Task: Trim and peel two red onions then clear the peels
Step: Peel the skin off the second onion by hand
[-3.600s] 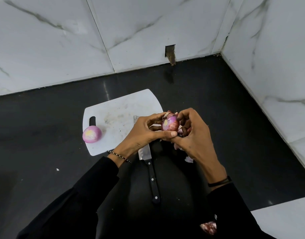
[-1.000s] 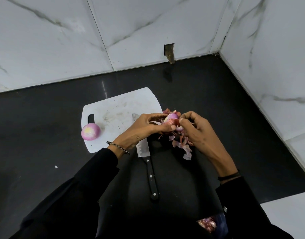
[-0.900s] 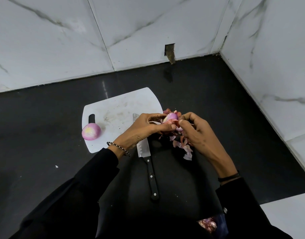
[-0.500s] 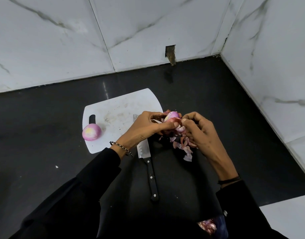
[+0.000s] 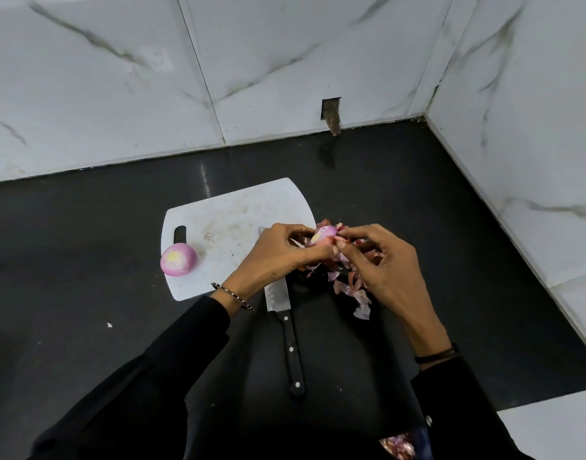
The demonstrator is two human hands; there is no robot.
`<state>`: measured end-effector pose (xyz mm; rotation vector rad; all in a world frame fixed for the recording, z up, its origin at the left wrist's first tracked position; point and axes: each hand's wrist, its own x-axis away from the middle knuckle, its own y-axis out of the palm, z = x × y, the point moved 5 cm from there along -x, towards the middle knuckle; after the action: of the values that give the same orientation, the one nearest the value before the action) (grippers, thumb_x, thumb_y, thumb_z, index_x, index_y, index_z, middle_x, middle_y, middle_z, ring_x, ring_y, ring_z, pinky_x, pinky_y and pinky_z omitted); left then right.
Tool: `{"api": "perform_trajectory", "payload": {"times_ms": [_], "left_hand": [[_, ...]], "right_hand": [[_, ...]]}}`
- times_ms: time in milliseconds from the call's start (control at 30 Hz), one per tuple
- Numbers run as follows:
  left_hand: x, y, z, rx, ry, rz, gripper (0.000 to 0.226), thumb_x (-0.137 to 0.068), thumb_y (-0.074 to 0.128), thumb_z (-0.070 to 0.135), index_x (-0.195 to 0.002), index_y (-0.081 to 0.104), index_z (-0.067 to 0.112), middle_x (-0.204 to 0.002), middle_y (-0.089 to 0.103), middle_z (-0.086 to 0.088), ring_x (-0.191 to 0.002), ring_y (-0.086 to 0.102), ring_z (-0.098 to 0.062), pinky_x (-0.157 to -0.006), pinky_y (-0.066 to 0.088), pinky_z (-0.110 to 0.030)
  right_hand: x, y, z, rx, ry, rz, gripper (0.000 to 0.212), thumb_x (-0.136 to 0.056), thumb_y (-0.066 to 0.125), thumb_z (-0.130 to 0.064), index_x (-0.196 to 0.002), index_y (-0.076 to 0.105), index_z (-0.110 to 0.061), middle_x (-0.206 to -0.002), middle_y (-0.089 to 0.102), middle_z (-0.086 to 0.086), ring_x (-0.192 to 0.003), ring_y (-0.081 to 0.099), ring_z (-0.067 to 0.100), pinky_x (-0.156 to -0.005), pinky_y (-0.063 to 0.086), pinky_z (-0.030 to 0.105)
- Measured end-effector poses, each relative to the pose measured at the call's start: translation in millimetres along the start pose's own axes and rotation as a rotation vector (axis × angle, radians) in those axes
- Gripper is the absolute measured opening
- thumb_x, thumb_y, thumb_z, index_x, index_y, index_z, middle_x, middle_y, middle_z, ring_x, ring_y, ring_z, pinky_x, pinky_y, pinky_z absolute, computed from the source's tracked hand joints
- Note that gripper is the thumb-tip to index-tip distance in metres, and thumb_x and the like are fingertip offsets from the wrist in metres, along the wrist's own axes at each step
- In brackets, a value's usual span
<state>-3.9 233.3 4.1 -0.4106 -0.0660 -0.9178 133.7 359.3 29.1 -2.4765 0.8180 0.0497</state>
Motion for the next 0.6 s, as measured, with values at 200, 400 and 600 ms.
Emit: {"api": "perform_trajectory", "payload": {"times_ms": [200,400,600], "left_hand": [[0,5,-2,0.026,-0.040,-0.081,0.060,-0.070,0.086,0.052,-0.119,0.068,0.023,-0.103,0.074,-0.003,-0.086,0.075,-0.021,-0.081,0.062,-0.042],[5,8,7,0.077,-0.018,-0.109,0.040,-0.076,0.084,0.038,-0.112,0.072,0.026,-0.096,0.076,0.001,-0.085,0.075,-0.018,-0.081,0.062,-0.037],[7,9,7,0.053,-0.020,-0.089,0.030,-0.081,0.081,0.040,-0.105,0.078,0.023,-0.088,0.078,-0.003,-0.083,0.076,-0.020,-0.087,0.060,-0.038]], "right_hand": [[1,-1,2,-0.037,0.069,0.024,0.013,-0.093,0.071,-0.019,-0.104,0.074,-0.026,-0.098,0.071,-0.017,-0.092,0.067,0.001,-0.076,0.052,0.014],[1,-4,4,-0.073,0.104,0.035,0.012,-0.094,0.068,-0.019,-0.103,0.072,-0.026,-0.093,0.070,-0.017,-0.089,0.065,0.000,-0.073,0.051,0.013],[3,0,2,-0.075,0.084,0.017,0.010,-0.095,0.069,-0.016,-0.101,0.071,-0.024,-0.093,0.070,-0.015,-0.087,0.065,0.006,-0.072,0.052,0.015]]}}
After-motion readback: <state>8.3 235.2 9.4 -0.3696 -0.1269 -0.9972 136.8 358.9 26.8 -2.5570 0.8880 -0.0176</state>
